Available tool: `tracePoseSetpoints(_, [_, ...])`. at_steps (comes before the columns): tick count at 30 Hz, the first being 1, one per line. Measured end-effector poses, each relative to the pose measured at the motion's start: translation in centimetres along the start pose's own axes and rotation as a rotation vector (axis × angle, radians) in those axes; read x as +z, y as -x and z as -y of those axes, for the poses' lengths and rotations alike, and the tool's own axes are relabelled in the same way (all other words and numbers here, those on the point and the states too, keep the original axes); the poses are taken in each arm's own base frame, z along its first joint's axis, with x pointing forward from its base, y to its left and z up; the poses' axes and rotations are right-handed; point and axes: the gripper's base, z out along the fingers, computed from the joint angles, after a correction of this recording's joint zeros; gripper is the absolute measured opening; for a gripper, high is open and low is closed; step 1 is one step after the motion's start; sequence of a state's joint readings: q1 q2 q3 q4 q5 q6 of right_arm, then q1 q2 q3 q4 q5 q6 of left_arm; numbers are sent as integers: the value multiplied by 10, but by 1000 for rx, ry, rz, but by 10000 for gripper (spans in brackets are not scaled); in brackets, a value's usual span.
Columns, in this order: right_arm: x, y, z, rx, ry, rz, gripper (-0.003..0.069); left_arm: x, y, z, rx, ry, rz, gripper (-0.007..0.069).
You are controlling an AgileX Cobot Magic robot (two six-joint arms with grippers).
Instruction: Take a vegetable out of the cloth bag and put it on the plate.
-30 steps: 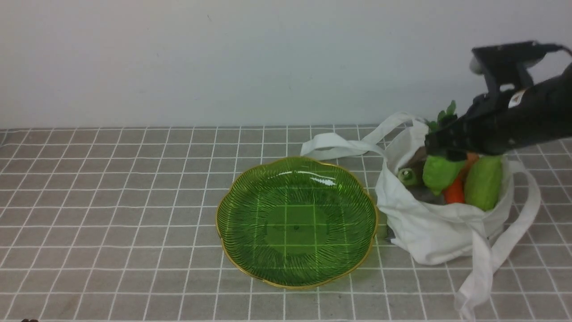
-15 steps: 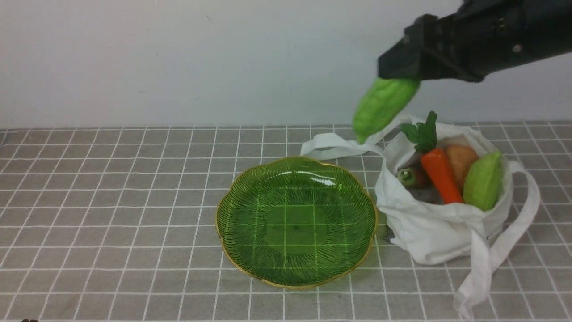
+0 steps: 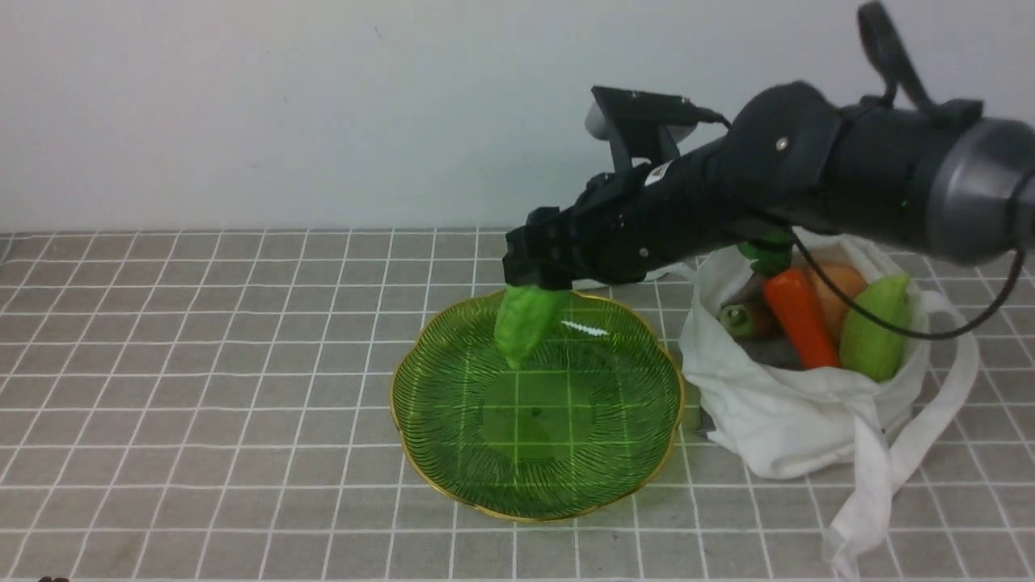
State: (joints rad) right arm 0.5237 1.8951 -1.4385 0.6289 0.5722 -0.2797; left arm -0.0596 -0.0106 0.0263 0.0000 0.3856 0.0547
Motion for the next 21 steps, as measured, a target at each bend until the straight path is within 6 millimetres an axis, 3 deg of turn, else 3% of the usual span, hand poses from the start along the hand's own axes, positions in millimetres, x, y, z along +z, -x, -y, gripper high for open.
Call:
tracePoseSetpoints(6, [11, -5, 6, -39, -28, -28, 587, 0, 0, 0, 0, 0, 0, -8])
tracePoseSetpoints(7, [11, -5, 7, -43, -31, -28, 593, 0, 0, 0, 0, 0, 0, -8])
tracePoseSetpoints(9, [2, 3, 8, -129, -47, -55, 647, 0, 0, 0, 0, 0, 0, -8])
tracePoseSetpoints(12, [-18, 18, 7, -211, -67, -93, 659, 0, 0, 0, 0, 0, 0, -8])
tracePoseSetpoints(17, [-100, 64, -10, -306, -115, -104, 589, 0, 0, 0, 0, 0, 0, -8])
tracePoseSetpoints(19, [-152, 84, -25, -359, -157, -58, 494, 0, 0, 0, 0, 0, 0, -8])
tracePoseSetpoints(21, [-171, 91, -31, -382, -180, -12, 447, 0, 0, 0, 0, 0, 0, -8])
